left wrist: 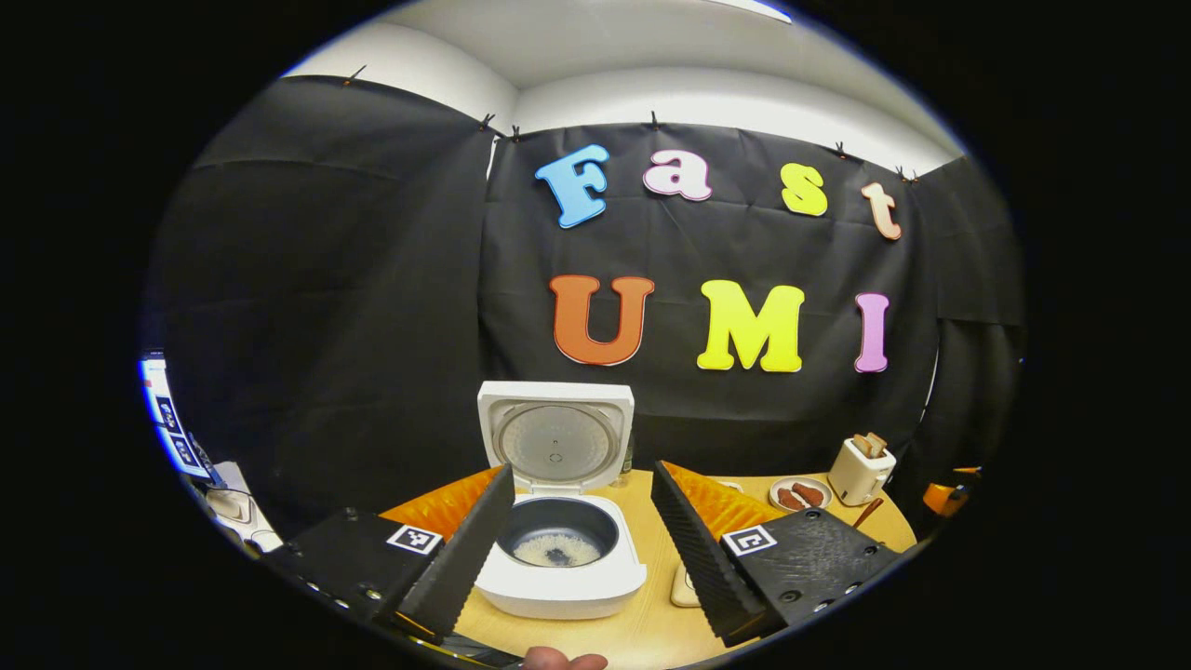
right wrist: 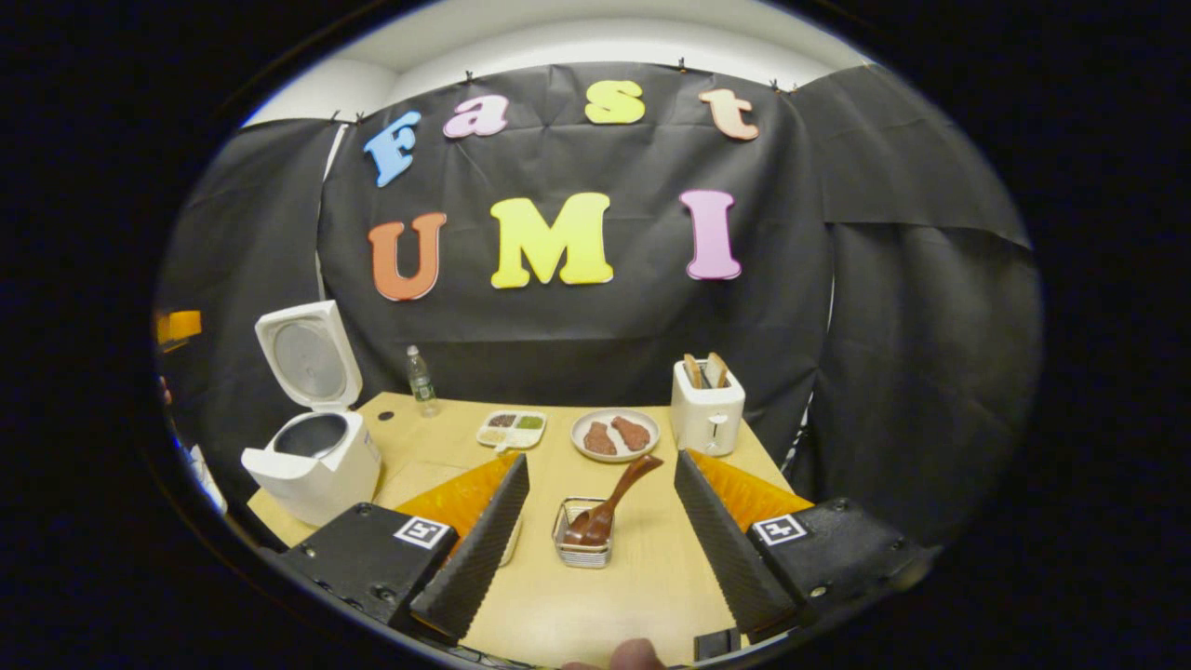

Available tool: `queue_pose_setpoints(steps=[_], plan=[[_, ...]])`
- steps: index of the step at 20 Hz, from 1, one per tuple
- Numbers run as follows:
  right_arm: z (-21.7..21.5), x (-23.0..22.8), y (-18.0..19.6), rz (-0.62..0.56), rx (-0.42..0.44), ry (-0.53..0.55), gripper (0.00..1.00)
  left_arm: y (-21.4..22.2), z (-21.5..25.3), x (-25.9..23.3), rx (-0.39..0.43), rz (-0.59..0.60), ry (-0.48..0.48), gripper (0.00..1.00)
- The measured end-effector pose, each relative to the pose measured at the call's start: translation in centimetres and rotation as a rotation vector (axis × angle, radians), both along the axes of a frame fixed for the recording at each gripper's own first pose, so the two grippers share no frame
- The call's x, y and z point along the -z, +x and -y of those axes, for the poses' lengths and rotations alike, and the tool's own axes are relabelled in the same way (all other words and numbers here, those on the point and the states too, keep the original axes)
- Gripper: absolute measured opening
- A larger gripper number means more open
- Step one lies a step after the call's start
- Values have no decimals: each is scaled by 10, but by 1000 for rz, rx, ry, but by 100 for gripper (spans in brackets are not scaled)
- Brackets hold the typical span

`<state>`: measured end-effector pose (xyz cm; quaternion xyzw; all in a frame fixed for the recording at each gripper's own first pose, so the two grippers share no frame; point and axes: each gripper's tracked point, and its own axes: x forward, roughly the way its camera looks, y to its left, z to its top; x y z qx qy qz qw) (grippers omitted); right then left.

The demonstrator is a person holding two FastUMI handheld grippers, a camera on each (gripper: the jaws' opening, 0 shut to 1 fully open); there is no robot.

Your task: Close the left gripper, press the button to open the rice cooker; take a wooden spoon from the chopstick holder with the right hand, scoop a spoonful of rice and pour it into the rice cooker, then put the wooden spoon back into the chopstick holder.

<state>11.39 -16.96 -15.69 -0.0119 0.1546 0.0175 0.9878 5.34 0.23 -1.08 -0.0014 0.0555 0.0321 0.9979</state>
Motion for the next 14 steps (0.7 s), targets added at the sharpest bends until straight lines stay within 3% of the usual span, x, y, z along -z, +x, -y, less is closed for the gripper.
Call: queue_pose_setpoints(steps=[6,12,13,14], plan=[[15,103,54,-171,-58,77,100,-13,29,12,-45,-54,-5,94],[27,151,115,-252,-23,242,99,-29,39,27,-108,-129,-23,94],[27,155,123,-258,-20,258,90,-29,38,28,-119,-142,-25,94],[25,158,130,-263,-22,275,89,-29,36,29,-129,-149,-27,94]])
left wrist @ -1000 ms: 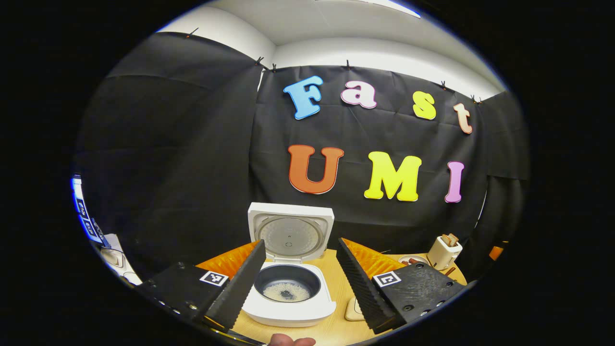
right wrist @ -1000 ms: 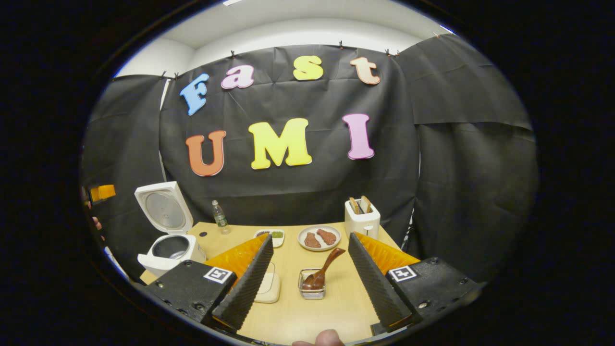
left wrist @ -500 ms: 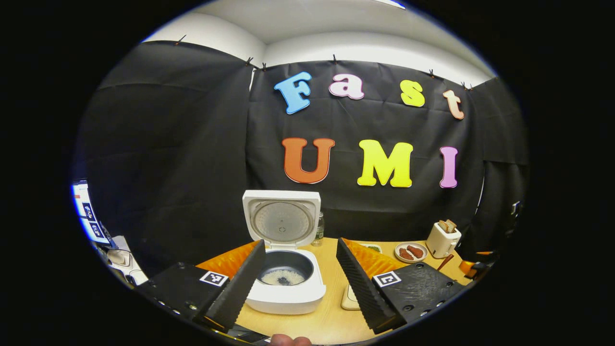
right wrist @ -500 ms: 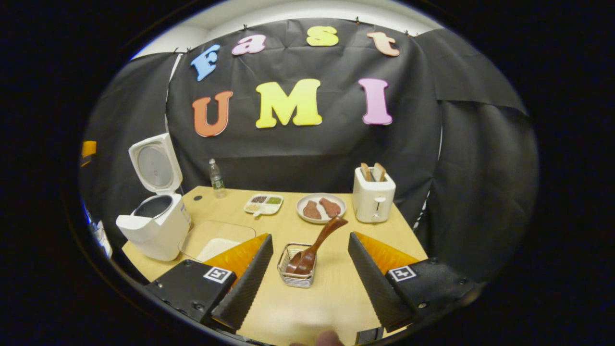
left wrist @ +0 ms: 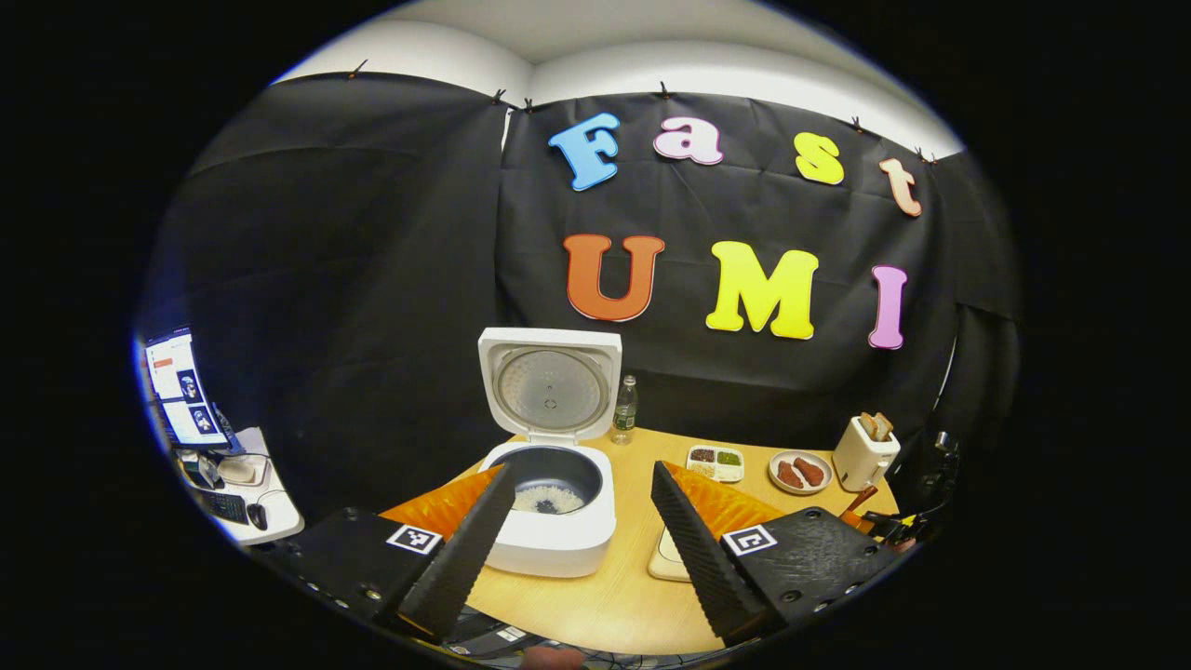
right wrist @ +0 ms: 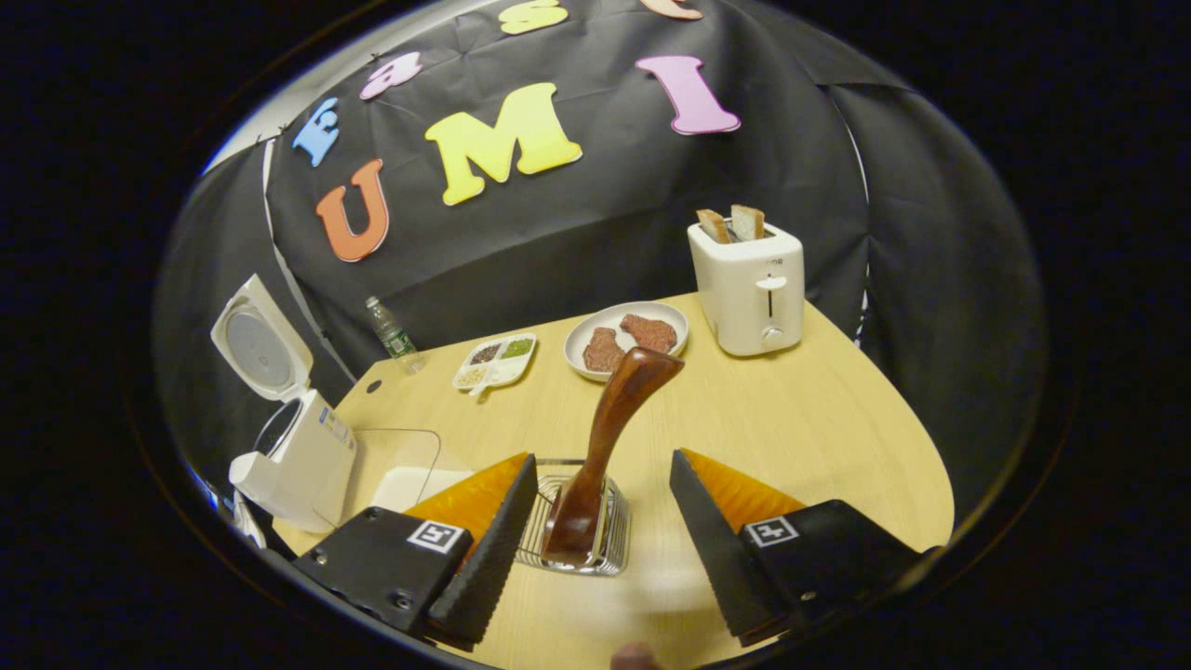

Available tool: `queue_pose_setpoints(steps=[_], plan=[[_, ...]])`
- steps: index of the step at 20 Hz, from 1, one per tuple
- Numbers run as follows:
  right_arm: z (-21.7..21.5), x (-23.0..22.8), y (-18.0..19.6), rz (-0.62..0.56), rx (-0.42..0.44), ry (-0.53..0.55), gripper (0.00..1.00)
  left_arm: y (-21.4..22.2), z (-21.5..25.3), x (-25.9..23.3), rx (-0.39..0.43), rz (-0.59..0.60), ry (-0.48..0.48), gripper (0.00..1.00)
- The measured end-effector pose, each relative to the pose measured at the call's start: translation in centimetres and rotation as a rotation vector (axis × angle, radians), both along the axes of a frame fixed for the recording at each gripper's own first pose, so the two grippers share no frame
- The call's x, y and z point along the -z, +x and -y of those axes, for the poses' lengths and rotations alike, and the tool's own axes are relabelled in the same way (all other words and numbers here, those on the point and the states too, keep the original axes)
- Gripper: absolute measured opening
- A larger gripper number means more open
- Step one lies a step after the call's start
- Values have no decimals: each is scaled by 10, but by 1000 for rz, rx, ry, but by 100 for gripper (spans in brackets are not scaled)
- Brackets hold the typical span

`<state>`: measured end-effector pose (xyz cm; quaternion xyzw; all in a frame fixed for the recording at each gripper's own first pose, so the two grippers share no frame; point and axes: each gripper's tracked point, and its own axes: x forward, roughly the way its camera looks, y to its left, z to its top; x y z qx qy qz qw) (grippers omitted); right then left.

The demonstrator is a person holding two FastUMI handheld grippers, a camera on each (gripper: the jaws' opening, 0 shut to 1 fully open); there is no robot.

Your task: Close the left gripper, press the button to open the rice cooker; take a wooden spoon from the chopstick holder with the right hand, scoop a spoonful of rice and pour it into the rice cooker, then put the wooden spoon back into the chopstick holder.

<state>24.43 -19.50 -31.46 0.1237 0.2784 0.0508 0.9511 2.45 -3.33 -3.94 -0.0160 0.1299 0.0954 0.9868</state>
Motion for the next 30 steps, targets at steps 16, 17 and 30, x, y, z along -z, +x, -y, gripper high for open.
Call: queue_pose_setpoints(steps=[16,17,30], plan=[[-15,6,9,-67,-39,129,22,-14,-3,-5,-52,5,9,94],[-15,5,3,-68,-43,119,22,-13,-3,-5,-49,10,11,94],[-32,-91,-7,91,4,-46,9,-1,-37,-3,38,74,26,94]])
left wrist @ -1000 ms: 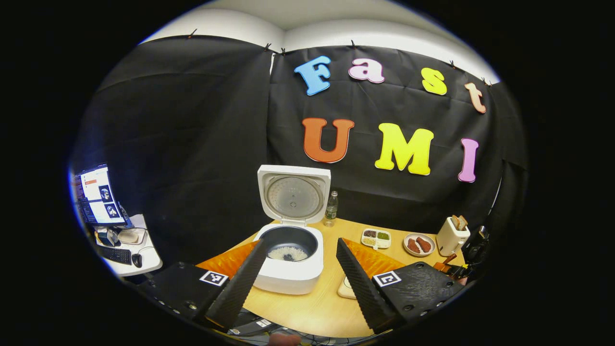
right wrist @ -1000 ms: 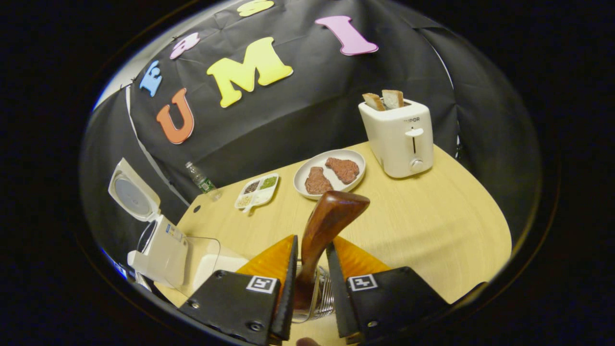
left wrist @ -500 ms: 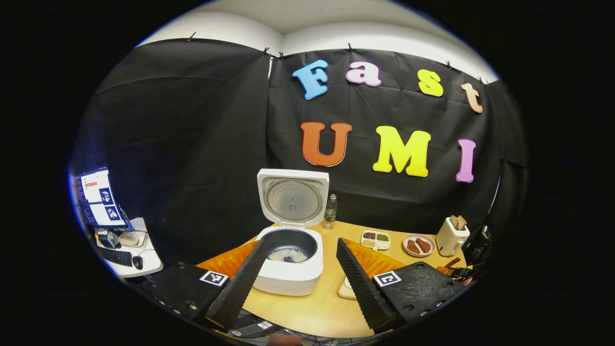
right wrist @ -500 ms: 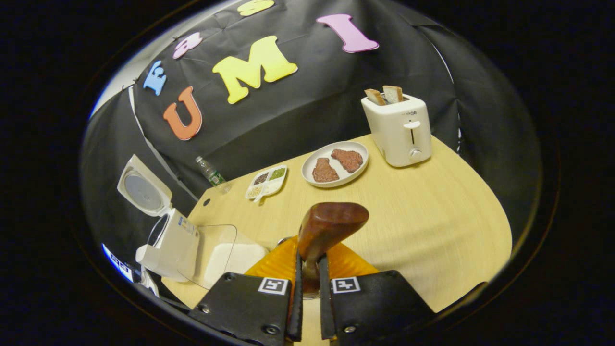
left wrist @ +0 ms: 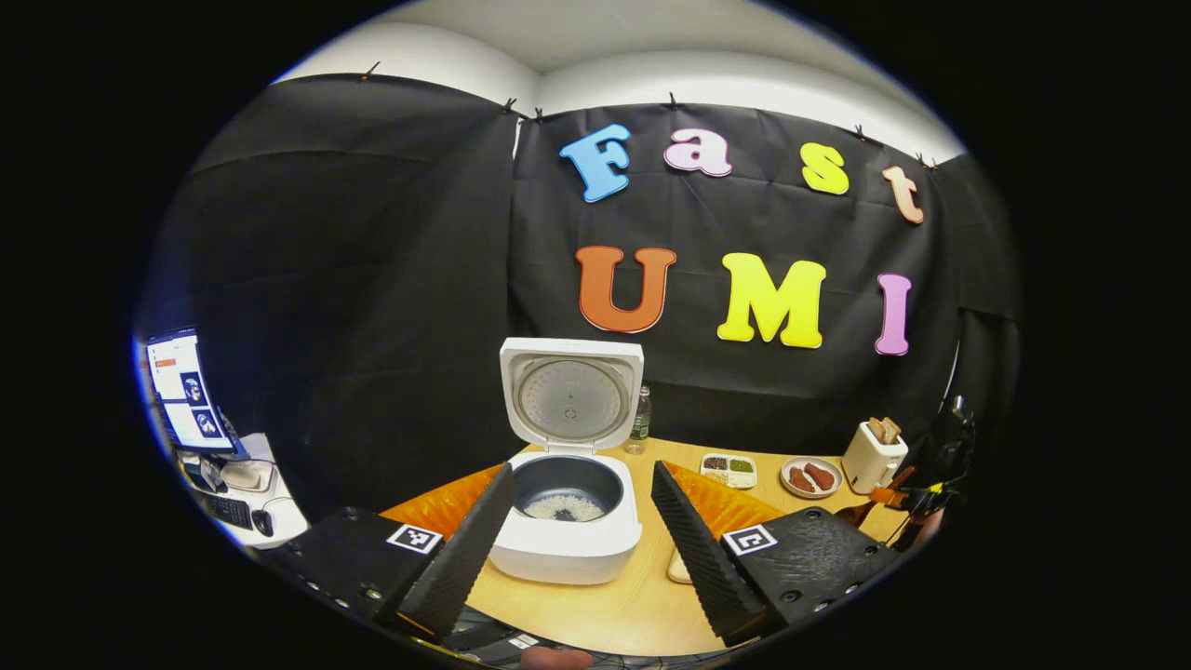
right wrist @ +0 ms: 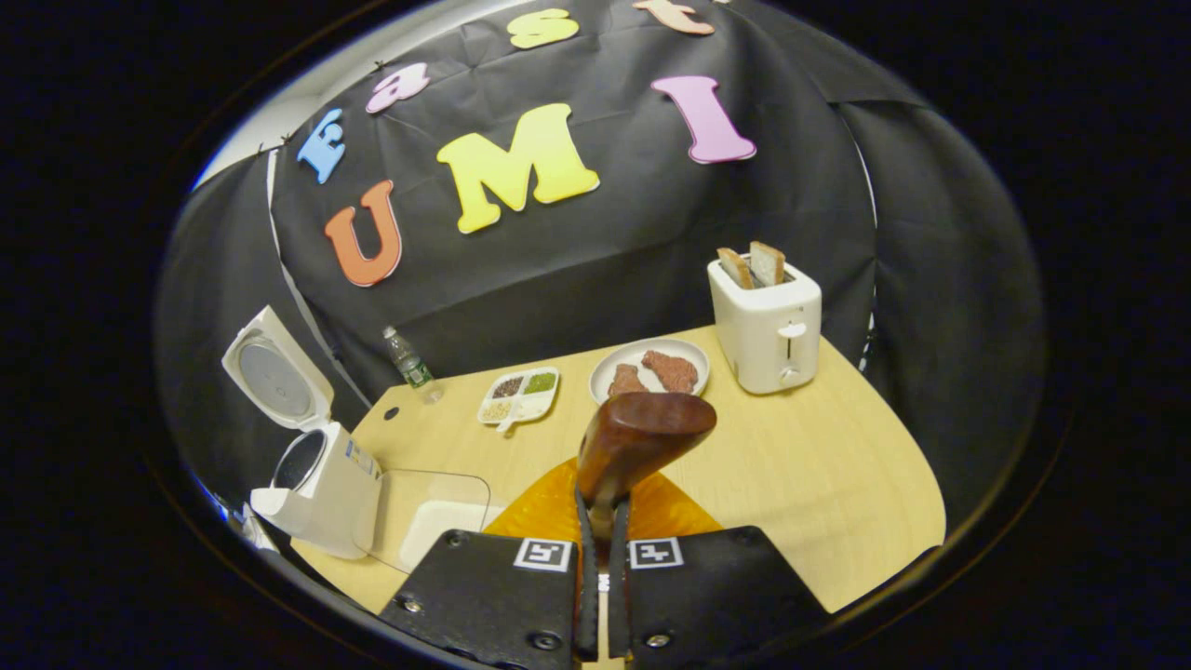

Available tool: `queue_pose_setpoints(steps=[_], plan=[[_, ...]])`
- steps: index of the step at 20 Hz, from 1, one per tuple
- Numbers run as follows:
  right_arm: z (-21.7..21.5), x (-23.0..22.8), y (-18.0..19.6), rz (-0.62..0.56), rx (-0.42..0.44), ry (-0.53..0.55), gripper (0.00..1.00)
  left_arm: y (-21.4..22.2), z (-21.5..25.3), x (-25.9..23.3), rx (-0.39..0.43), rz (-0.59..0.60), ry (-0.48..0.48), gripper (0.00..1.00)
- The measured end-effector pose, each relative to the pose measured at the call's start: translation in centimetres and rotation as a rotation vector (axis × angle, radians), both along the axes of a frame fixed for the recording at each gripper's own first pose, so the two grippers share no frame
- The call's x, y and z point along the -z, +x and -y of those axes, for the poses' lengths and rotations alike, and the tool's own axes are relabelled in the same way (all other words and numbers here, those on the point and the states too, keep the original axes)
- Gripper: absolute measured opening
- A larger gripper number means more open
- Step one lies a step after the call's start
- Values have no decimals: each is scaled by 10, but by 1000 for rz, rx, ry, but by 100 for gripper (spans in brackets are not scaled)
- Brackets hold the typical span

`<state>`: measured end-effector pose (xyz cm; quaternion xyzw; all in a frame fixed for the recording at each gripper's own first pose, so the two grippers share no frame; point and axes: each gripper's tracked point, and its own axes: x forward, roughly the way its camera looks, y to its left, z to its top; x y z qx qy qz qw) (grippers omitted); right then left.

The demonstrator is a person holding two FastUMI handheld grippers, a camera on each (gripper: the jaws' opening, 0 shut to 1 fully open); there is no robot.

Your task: Close the left gripper, press the button to open the rice cooker; take a wooden spoon from the chopstick holder with the right hand, scoop a spoonful of rice and pour it into the rice cooker, then put the wooden spoon back into the chopstick holder.

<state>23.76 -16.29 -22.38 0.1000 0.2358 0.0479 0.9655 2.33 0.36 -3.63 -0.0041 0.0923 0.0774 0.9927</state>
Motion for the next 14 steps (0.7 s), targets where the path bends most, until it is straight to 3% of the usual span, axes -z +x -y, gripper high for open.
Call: queue_pose_setpoints(steps=[4,7,11,14], plan=[[-50,-51,-16,64,-37,-16,9,8,-20,4,68,22,38,94],[-109,-63,-19,84,-96,-15,9,7,-34,8,105,22,57,94],[-167,-31,-11,53,-148,-88,9,2,-49,15,118,5,43,94],[-187,15,-6,13,-163,-222,9,-4,-60,24,106,-20,10,94]])
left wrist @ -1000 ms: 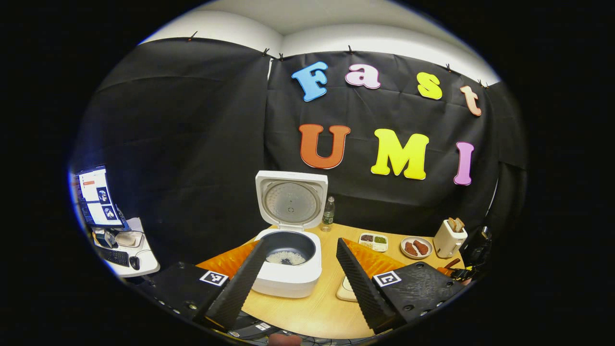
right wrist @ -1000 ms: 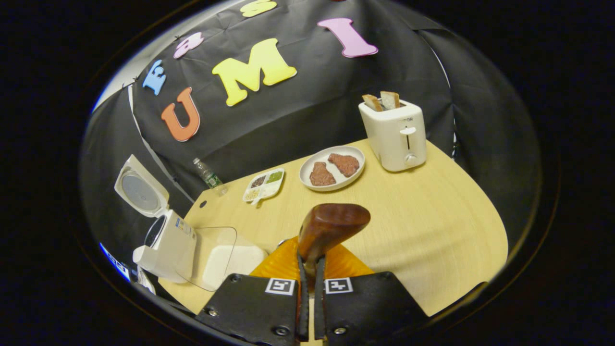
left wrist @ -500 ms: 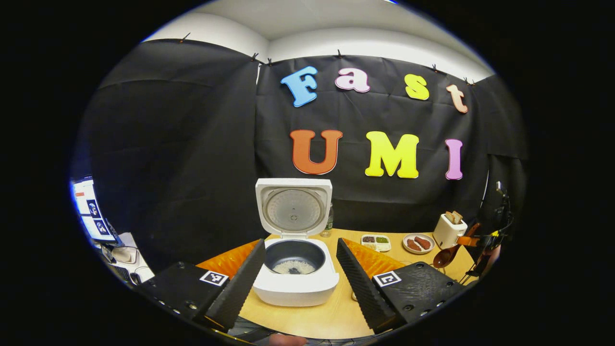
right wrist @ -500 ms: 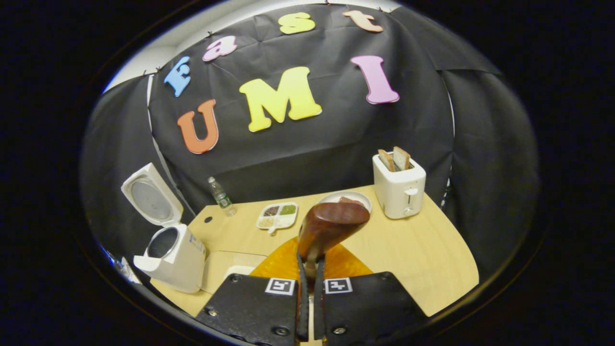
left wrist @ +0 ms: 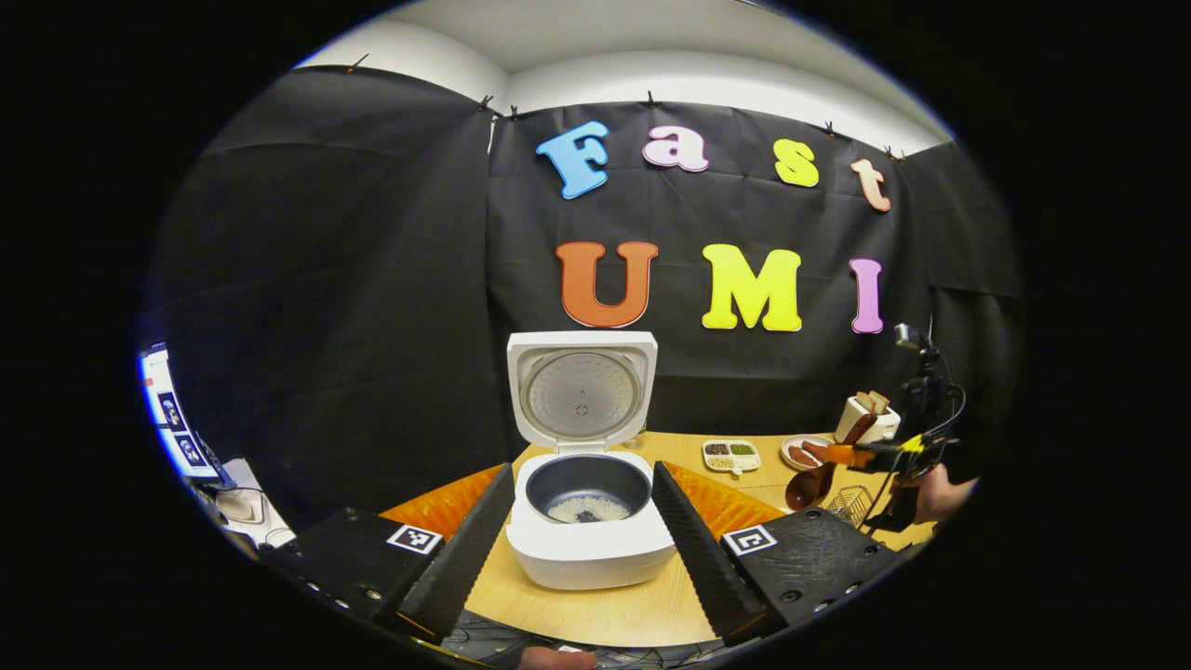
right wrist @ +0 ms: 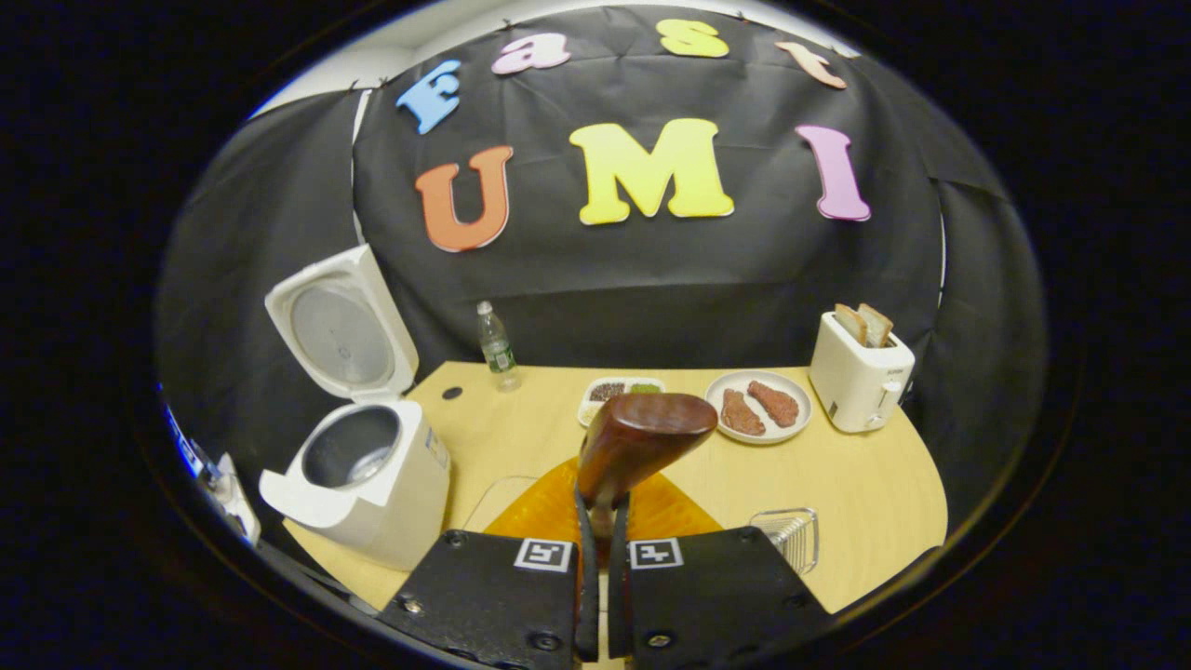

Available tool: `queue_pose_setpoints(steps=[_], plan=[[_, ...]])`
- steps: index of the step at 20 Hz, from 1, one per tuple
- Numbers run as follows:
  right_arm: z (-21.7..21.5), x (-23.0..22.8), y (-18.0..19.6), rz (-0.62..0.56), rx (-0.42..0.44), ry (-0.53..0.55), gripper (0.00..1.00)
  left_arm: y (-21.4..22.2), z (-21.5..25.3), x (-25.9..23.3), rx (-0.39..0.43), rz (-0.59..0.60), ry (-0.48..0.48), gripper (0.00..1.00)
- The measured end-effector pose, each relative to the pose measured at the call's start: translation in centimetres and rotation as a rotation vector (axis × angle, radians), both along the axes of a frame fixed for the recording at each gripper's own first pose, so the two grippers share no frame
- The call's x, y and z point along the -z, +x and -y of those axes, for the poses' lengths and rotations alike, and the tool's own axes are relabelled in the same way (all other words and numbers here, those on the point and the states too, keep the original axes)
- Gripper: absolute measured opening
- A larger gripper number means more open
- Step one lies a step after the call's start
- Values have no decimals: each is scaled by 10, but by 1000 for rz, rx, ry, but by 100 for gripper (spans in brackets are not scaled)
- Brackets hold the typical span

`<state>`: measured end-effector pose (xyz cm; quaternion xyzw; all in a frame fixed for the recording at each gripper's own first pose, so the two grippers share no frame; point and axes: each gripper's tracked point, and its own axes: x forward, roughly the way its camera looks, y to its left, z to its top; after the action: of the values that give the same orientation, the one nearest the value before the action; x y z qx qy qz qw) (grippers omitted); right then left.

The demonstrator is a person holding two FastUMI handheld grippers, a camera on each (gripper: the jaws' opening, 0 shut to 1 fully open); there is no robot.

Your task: Close the left gripper, press the button to open the rice cooker; take a wooden spoon from the chopstick holder with the right hand, scoop a spoonful of rice and pour it into the rice cooker, then put the wooden spoon back into the chopstick holder.

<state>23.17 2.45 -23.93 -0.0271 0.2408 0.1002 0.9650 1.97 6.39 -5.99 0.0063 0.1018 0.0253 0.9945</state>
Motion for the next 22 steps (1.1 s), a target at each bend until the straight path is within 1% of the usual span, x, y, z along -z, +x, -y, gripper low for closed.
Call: queue_pose_setpoints(steps=[3,6,8,9,11,12,14,16,19,22], plan=[[-5,45,1,-28,10,-151,9,-5,-12,7,-13,-27,-16,94],[-7,67,-4,-16,7,-287,9,-10,-26,14,-34,-55,-13,94],[-16,69,-5,7,-8,-325,9,-12,-33,17,-48,-64,-18,94],[-23,72,-6,3,-16,-312,9,-13,-35,18,-53,-68,-21,94],[-34,79,-8,-21,-14,-256,9,-17,-39,18,-58,-73,-24,94],[-40,80,-10,-37,-9,-213,7,-17,-42,17,-61,-73,-21,94],[-52,83,-12,-75,5,-112,9,-19,-45,17,-63,-73,-21,94],[-61,82,-14,-119,27,-1,9,-23,-47,19,-64,-82,-22,94],[-75,82,-14,-184,52,203,9,-25,-48,19,-64,-85,-26,94],[-72,82,-9,-228,108,369,9,-25,-48,19,-65,-87,-28,94]])
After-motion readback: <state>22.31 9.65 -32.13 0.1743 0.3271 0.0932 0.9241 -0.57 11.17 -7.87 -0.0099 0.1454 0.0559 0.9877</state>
